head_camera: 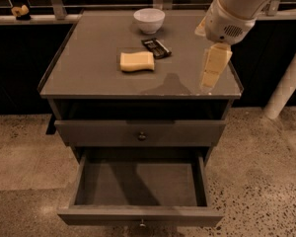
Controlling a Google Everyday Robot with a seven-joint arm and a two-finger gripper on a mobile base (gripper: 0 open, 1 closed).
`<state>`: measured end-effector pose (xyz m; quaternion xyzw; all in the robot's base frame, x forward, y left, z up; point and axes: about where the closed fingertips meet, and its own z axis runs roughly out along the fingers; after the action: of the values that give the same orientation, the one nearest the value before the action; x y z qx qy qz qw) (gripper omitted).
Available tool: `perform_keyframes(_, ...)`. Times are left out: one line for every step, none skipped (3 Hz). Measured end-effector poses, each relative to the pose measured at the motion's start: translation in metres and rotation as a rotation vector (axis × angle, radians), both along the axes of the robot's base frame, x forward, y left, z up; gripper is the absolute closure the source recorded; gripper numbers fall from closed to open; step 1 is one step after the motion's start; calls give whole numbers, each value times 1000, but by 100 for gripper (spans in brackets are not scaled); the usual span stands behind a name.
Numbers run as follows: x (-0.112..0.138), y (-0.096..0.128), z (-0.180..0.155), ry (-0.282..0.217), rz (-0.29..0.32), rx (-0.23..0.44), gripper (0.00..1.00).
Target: Place sponge into middle drawer
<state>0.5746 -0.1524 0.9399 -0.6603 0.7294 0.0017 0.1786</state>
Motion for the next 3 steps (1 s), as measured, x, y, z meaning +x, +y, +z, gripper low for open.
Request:
perform_keyframes(53,23,-6,-9,10,79,0)
perform_keyframes(53,24,-7,-9,10,79,0)
perform_keyframes(60,21,-14,15,33,155,0)
